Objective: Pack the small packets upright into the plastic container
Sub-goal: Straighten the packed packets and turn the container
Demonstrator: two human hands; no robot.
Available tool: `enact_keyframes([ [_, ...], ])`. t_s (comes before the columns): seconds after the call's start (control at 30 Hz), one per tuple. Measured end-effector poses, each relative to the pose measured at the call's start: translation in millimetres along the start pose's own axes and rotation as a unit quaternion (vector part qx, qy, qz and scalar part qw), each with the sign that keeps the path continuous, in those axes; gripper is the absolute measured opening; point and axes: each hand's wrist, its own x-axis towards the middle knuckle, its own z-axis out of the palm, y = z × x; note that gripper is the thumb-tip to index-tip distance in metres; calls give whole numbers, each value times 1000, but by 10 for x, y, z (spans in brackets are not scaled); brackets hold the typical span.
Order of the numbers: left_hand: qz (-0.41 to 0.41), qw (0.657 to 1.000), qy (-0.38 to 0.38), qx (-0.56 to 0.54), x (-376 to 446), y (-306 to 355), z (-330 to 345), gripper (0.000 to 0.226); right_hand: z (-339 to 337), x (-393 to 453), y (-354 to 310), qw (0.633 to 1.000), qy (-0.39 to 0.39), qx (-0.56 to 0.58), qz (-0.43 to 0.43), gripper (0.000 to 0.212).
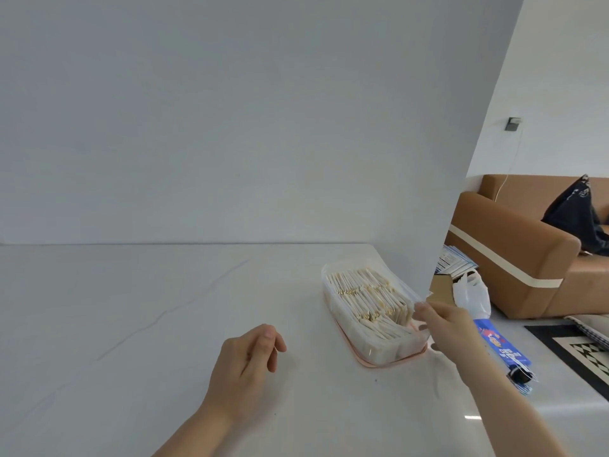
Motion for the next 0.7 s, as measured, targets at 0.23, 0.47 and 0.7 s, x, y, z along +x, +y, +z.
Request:
enact_keyframes([
  [0.23,31,998,54,-11,1,39,-10,31,-49,130,-9,1000,18,1,17,26],
  [0.47,134,972,156,112,91,72,-27,79,42,-54,-391,994,-73,38,-75,22],
  [0.7,378,867,36,324,85,91,-76,45,488,-89,-673,976,-204,10,-73,25],
])
